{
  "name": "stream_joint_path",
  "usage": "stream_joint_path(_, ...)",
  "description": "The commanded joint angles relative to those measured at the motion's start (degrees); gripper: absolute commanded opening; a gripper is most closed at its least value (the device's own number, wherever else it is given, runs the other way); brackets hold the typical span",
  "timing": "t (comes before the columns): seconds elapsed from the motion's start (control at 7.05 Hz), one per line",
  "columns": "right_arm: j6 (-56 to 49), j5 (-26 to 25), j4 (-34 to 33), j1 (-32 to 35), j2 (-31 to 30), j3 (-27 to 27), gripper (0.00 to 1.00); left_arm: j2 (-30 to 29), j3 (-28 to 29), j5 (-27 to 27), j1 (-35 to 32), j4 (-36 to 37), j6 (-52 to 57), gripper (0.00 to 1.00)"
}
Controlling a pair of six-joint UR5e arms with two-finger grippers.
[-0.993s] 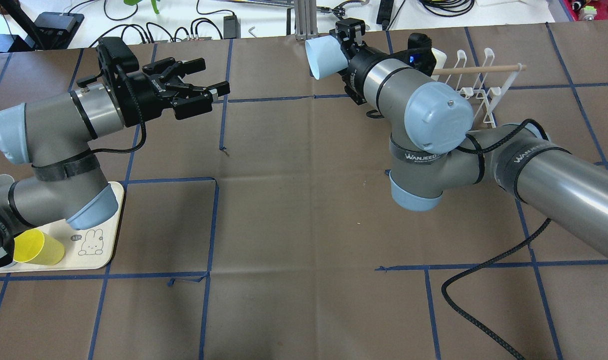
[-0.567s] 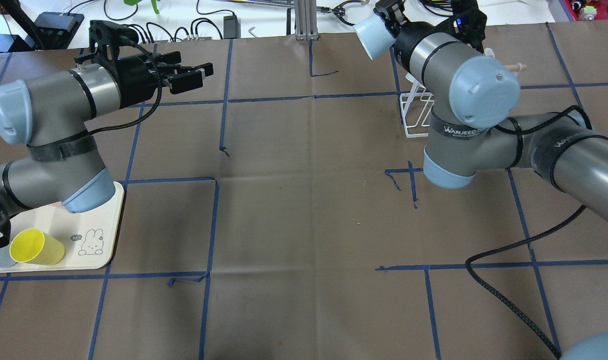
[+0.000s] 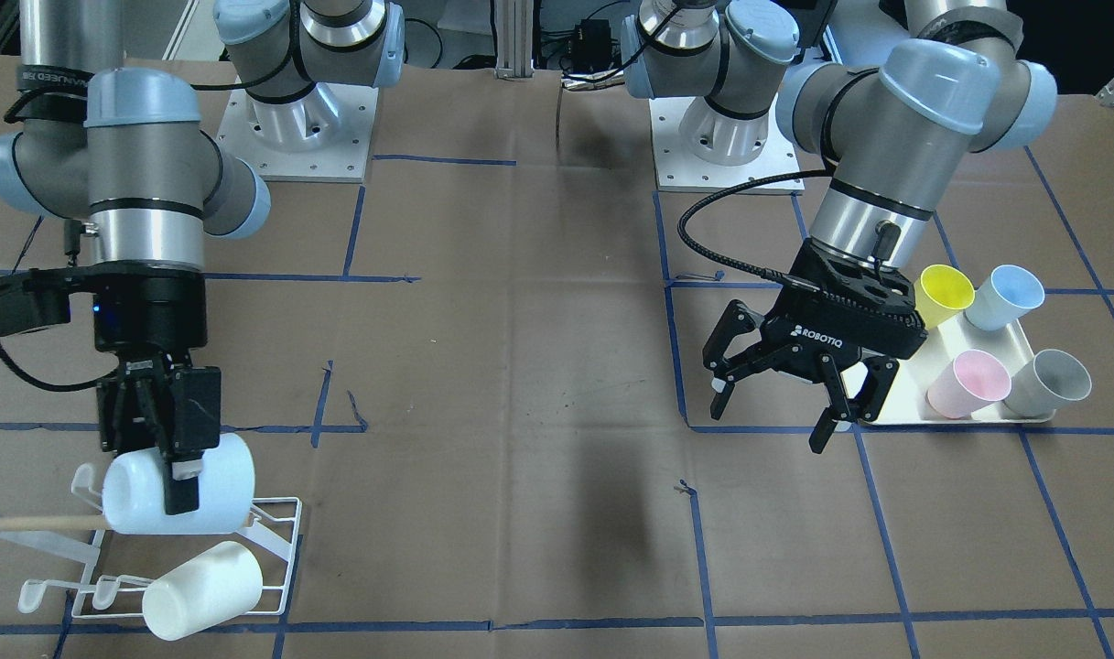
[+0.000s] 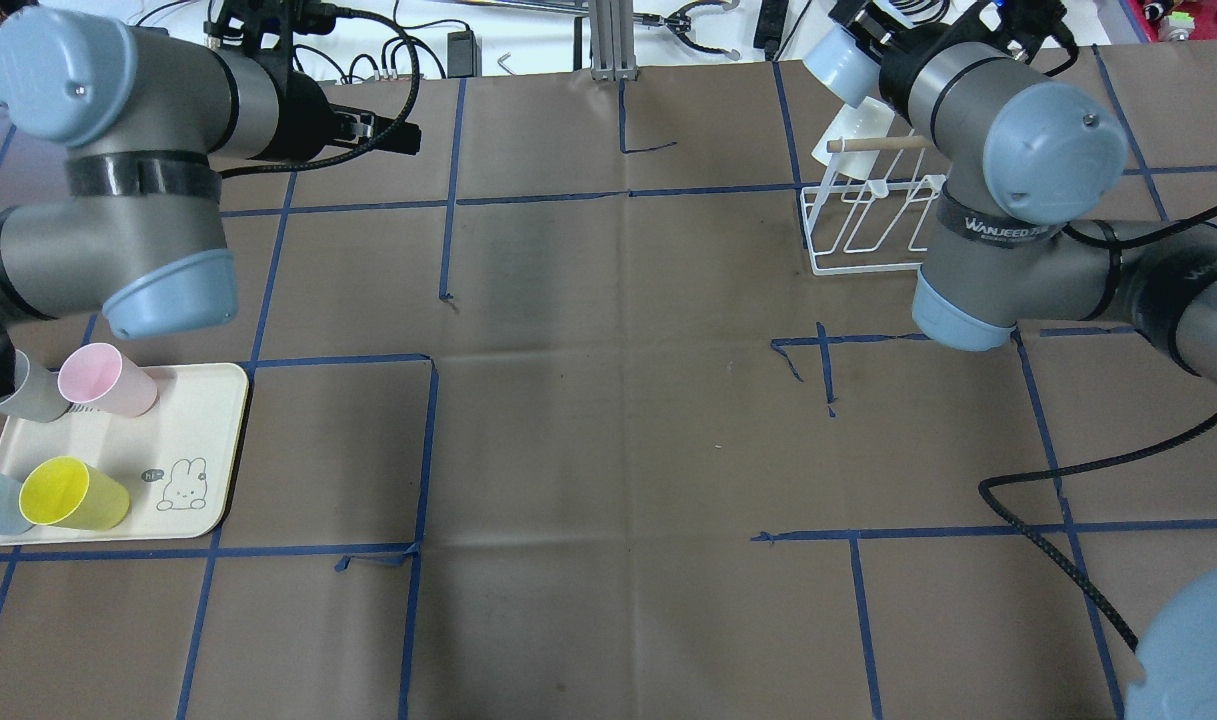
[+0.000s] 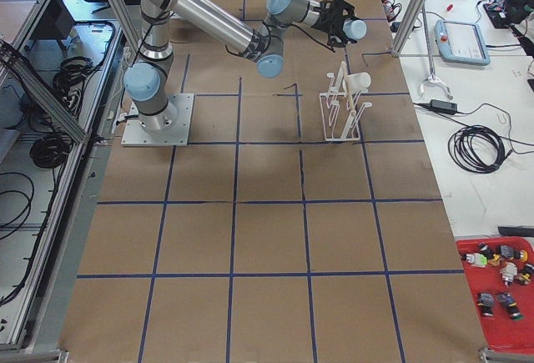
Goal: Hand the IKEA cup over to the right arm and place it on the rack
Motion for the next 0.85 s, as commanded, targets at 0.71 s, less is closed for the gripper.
stream_joint_path(0.71, -34.9, -4.1, -0.8, -9.0, 10.5, -10.2, 0.13, 4.7, 13.6, 14.1, -1.4, -49.2, -15.5, 0.99)
